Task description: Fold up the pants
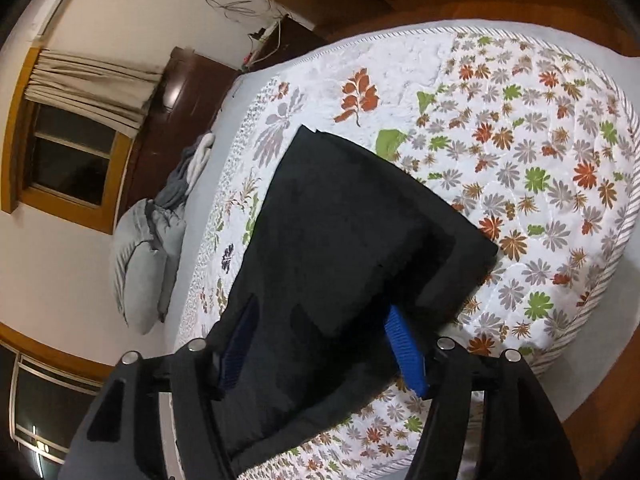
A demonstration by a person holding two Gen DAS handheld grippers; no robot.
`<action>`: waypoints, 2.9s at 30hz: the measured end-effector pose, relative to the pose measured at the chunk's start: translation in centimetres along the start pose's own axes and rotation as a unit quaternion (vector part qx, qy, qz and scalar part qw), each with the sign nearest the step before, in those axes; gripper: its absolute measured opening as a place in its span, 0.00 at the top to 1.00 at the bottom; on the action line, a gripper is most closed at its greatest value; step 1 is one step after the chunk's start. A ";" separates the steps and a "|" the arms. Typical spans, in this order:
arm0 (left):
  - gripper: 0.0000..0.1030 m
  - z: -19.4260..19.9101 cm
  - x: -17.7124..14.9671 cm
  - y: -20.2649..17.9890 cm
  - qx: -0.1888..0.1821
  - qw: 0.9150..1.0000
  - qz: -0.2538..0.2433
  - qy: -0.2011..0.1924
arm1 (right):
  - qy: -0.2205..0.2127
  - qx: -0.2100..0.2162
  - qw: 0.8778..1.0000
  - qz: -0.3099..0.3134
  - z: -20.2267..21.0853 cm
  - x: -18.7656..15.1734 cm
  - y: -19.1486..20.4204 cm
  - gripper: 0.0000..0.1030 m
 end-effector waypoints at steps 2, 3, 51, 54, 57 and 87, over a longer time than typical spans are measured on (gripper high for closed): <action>0.13 -1.2 -0.3 0.0 0.000 1.000 0.014 0.013 | 0.003 -0.002 1.000 0.001 -0.6 0.1 -0.2 0.38; 0.13 -1.7 -0.4 -0.1 0.001 1.000 0.014 0.012 | 0.004 -0.003 1.000 0.001 -0.8 0.1 -0.3 0.38; 0.13 0.8 3.3 -4.3 0.091 0.977 -0.177 -0.076 | -0.010 -0.032 0.993 0.114 2.5 0.8 3.8 0.55; 0.13 -1.6 4.6 -2.5 0.114 0.981 -0.151 -0.050 | 0.004 -0.035 0.995 0.092 0.9 1.0 2.5 0.55; 0.13 -3.1 5.0 -1.2 0.120 0.981 -0.148 -0.032 | 0.011 -0.041 0.996 0.073 0.0 1.0 0.6 0.63; 0.11 0.7 7.0 3.2 0.074 0.996 -0.022 -0.044 | -0.050 0.092 0.991 -0.089 3.0 -0.4 -7.7 0.28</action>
Point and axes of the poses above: each gripper's, at about its wrist camera, not at the fingertips, and z roughly against the way its jaws point, y to its left, x to its top, the point moved 5 cm from there along -z, roughly the way its jaws point, and after that the axes turned 12 degrees about z, right-handed, at the moved point
